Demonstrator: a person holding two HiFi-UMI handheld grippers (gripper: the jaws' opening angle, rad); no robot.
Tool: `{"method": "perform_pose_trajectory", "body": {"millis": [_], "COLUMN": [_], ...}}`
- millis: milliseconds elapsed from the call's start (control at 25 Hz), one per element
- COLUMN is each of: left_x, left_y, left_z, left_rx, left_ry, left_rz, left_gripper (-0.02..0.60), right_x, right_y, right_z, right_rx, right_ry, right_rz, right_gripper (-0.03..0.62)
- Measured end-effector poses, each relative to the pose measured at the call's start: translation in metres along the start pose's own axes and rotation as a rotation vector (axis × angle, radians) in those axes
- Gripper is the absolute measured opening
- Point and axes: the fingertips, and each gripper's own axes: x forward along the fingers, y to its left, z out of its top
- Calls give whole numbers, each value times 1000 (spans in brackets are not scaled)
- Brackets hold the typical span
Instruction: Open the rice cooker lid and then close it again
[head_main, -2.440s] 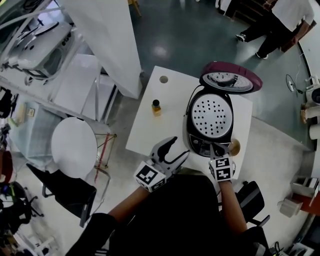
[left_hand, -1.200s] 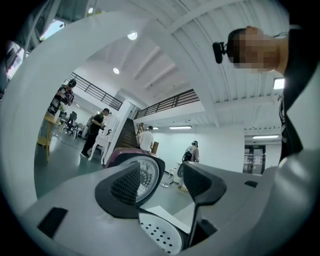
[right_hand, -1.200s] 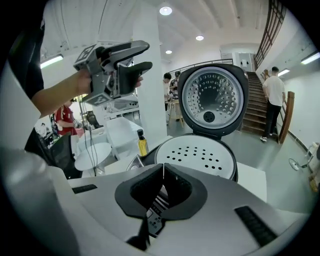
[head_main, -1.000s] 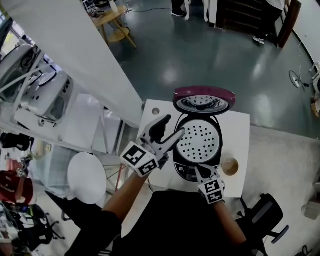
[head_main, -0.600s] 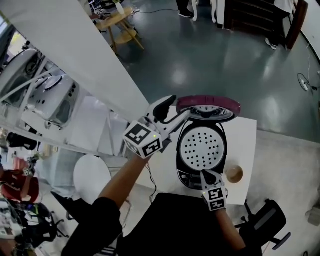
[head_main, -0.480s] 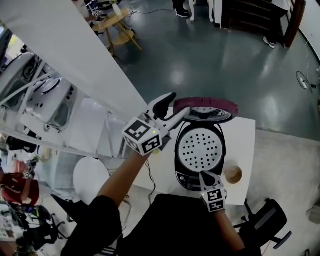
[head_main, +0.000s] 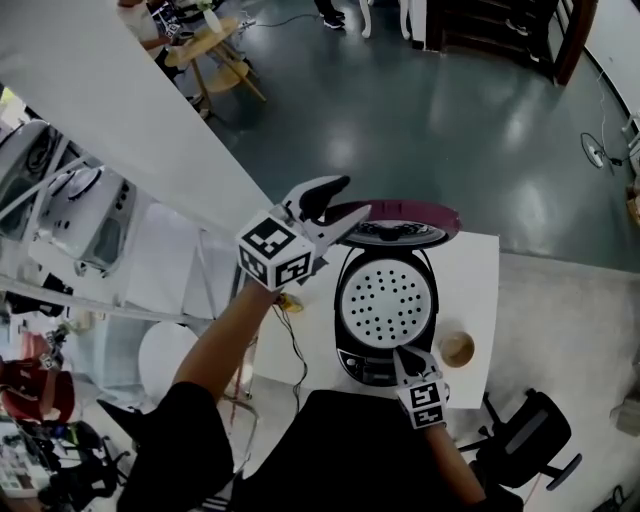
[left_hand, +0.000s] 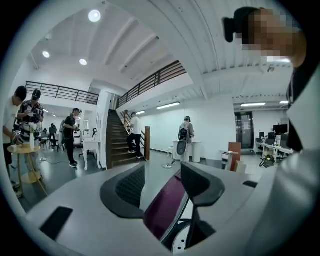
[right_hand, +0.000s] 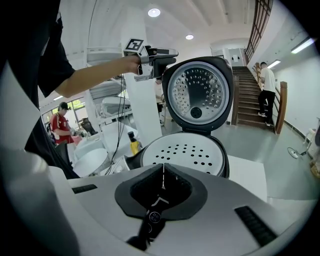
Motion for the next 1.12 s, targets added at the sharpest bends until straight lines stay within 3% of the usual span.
{"method": "perform_pose_trajectory", "body": {"millis": [280, 400, 600, 800, 1120], "left_x": [15, 18, 19, 18, 15], "left_y": [1, -3, -9, -15, -23], "left_z": [-20, -23, -26, -28, -30], "left_rx": [56, 111, 138, 189, 186], "left_ry": [146, 150, 177, 218, 257], "left_rz": [-119, -180, -276, -311, -336], "left_gripper": [207, 123, 88, 61, 55], "right_x": [-1, -1, -2, -2, -3], "right_y": [-12, -14, -21, -22, -8], "right_z": [2, -2, -5, 0, -2], "right_rx": [11, 13, 21, 18, 2], "right_ry": [-5, 8, 11, 3, 1], "right_rz": [-23, -33, -49, -57, -41], "right_gripper": [2, 2, 2, 2, 2]}}
